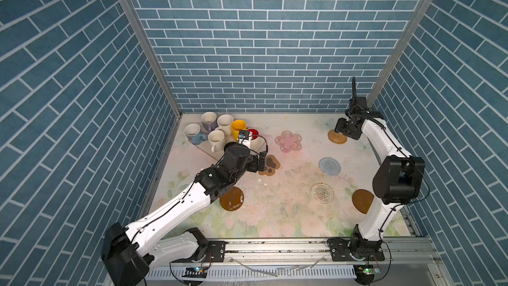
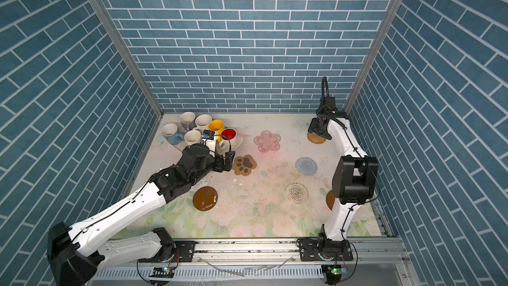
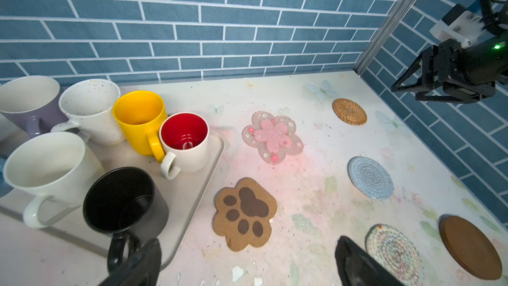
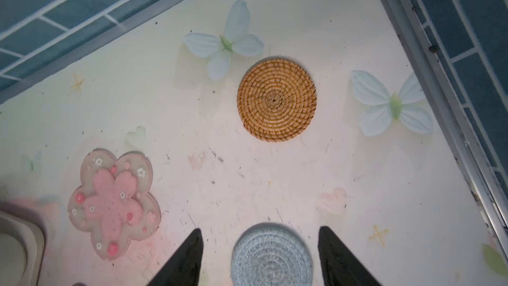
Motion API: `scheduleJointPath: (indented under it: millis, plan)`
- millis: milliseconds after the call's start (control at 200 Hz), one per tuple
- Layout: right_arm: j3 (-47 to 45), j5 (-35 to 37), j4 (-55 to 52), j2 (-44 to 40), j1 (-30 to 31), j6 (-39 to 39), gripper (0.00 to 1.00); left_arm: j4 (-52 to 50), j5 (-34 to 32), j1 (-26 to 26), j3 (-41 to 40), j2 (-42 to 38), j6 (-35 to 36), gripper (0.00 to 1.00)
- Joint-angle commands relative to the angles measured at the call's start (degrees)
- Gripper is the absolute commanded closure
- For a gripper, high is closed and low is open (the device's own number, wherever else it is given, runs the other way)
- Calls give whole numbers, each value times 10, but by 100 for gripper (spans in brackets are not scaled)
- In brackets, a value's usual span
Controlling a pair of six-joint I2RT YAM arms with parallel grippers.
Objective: Place cups on coasters
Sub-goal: Move the coaster to the top-right of the table.
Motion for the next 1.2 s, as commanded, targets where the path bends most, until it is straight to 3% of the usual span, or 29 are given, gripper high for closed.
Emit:
scheduleJointPath:
  millis: [0,195,325,475,555,695,850,1015,1195]
  plan:
    - [-80,27,6,-50,36,-2,34,-106,-7,-3,9,-24,-4,1]
    - [-220,36,39,-148,86,13,35,-176,-62,-3,-2,-81,-34,1]
    - [-295,36,57,-194,115,25,37,-110,-76,-2,-79,-179,-43,1]
    - [-379,37,83,-227,128,39,46,-80,-61,5,-125,-239,-66,1]
    - [-413,40,99,-234,129,43,53,-78,-49,5,-130,-228,-68,1]
    - [-440,41,124,-214,129,46,54,-76,-42,5,-132,-187,-70,1]
    - [-436,48,145,-182,126,44,54,-62,-39,5,-150,-140,-79,1]
    - [-416,50,156,-157,113,38,64,-55,-41,6,-140,-110,-68,1]
    - [-387,36,164,-115,81,30,64,-33,-48,5,-136,-84,-57,1]
